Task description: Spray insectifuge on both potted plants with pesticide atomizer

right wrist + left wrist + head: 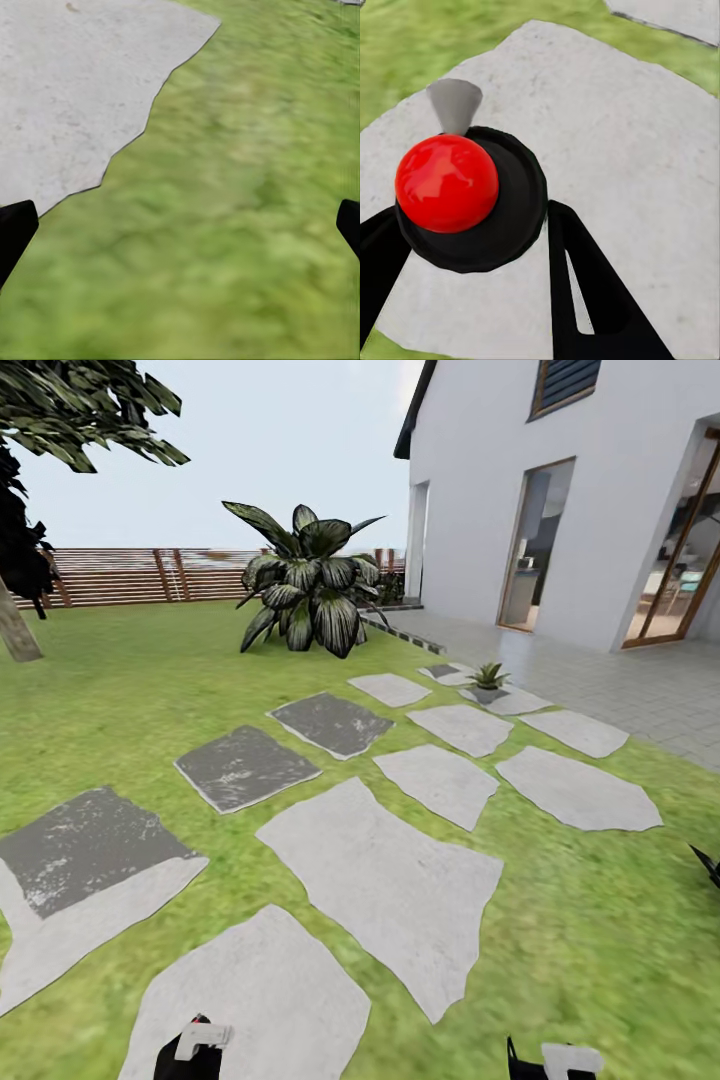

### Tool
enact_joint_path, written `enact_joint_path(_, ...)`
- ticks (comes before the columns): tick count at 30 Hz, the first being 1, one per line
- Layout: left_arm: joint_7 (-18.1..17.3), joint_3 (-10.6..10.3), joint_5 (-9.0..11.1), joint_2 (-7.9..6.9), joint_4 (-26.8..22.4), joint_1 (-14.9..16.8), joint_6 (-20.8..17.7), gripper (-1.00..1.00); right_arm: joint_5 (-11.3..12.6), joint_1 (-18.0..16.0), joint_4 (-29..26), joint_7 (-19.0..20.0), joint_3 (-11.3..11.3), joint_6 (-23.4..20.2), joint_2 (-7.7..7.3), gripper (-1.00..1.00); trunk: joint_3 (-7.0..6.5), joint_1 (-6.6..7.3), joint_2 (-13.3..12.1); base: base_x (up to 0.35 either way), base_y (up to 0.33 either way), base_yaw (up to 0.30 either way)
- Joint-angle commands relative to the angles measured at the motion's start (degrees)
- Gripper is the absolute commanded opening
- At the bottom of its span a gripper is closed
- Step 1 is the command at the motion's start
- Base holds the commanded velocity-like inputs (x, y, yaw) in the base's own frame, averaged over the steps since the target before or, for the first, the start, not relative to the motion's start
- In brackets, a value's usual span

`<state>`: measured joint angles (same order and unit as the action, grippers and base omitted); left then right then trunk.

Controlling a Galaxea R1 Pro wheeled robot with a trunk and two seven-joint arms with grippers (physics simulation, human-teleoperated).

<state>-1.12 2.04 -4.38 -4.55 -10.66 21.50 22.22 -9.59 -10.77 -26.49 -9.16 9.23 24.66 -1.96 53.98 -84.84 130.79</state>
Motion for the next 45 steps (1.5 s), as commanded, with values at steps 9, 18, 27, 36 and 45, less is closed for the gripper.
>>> enact_joint_path(9,-0.11,0.25,-0.45,-0.01,0.02,0.03,0.19,-1.0,-0.61,-0.04,0.21,-0.24,0.22,0.13,0.03,1.0,0.05,-0.02,0.02,0.337,0.0,0.0)
enact_joint_path(18,-0.11,0.25,-0.45,-0.01,0.09,0.03,0.17,-1.0,-0.61,-0.04,0.21,-0.24,0.2,0.13,0.03,1.0,0.05,-0.02,0.02,0.337,0.0,0.0)
enact_joint_path(27,-0.14,0.25,-0.45,0.05,0.11,0.03,0.18,-1.0,-0.61,-0.04,0.21,-0.24,0.26,0.13,0.03,1.0,0.05,-0.02,0.02,0.337,0.0,-0.043)
enact_joint_path(36,-0.17,0.25,-0.38,0.06,0.83,0.03,0.19,-1.0,-0.61,-0.04,0.21,-0.24,0.2,0.13,0.03,1.0,0.05,-0.02,0.02,0.337,0.0,-0.022)
enact_joint_path(45,-0.14,0.25,-0.36,0.06,0.99,0.03,0.24,-1.0,-0.68,-0.04,0.21,-0.17,0.22,0.2,0.01,1.0,0.05,-0.02,0.02,0.337,0.048,0.0)
